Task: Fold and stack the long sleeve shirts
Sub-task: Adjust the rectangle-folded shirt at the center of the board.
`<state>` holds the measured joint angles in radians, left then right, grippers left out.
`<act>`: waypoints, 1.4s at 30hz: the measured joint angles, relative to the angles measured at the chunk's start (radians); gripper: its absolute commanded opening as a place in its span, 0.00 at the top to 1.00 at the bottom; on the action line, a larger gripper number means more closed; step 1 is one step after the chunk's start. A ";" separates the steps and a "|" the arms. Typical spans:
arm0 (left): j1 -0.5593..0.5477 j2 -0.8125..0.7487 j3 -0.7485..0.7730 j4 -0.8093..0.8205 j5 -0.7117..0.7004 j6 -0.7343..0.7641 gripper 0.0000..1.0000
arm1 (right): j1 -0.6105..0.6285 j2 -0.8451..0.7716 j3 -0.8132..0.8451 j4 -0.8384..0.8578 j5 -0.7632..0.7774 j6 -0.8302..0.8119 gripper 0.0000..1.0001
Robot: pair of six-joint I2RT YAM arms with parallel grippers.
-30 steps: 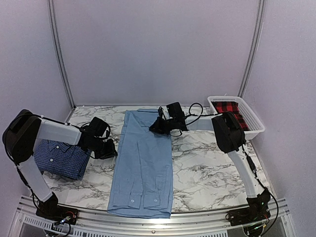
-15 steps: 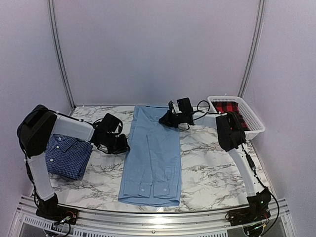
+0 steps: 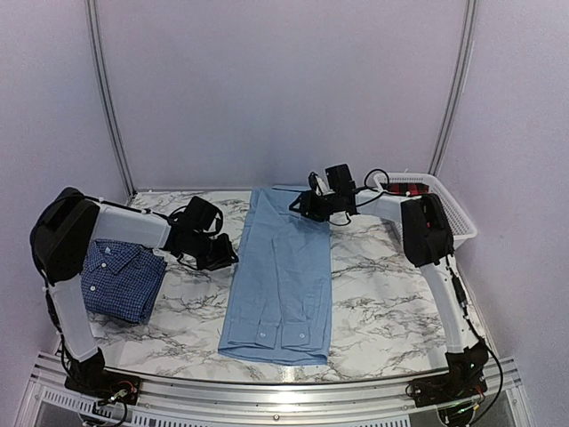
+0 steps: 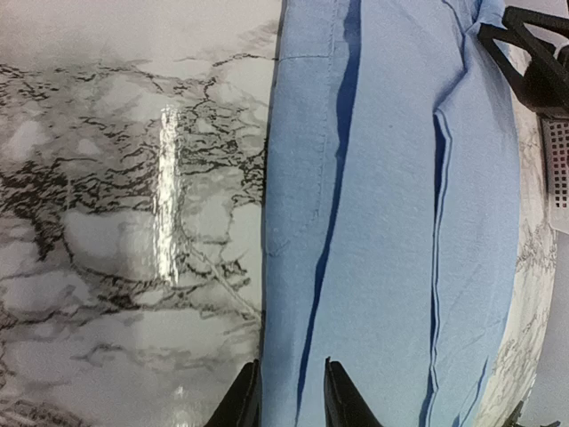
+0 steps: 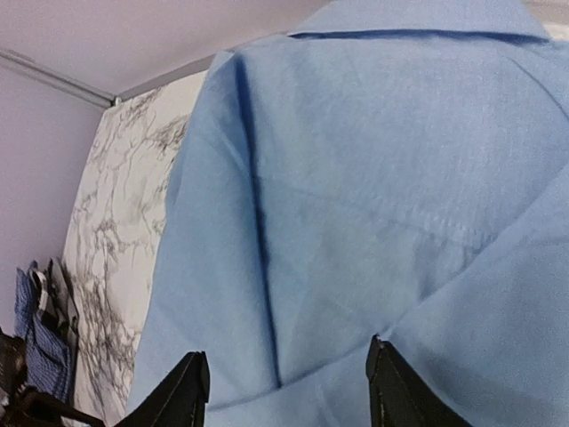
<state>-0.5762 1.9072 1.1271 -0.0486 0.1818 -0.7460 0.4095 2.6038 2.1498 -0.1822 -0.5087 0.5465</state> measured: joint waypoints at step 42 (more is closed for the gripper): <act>-0.445 -0.771 -0.638 -0.062 -0.206 -0.296 0.65 | 0.785 -1.291 -1.696 0.208 0.506 0.541 0.40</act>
<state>-1.0214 1.1366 0.4889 -0.1104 -0.0238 -1.0416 1.1946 1.3125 0.4541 0.0261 -0.0029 1.0878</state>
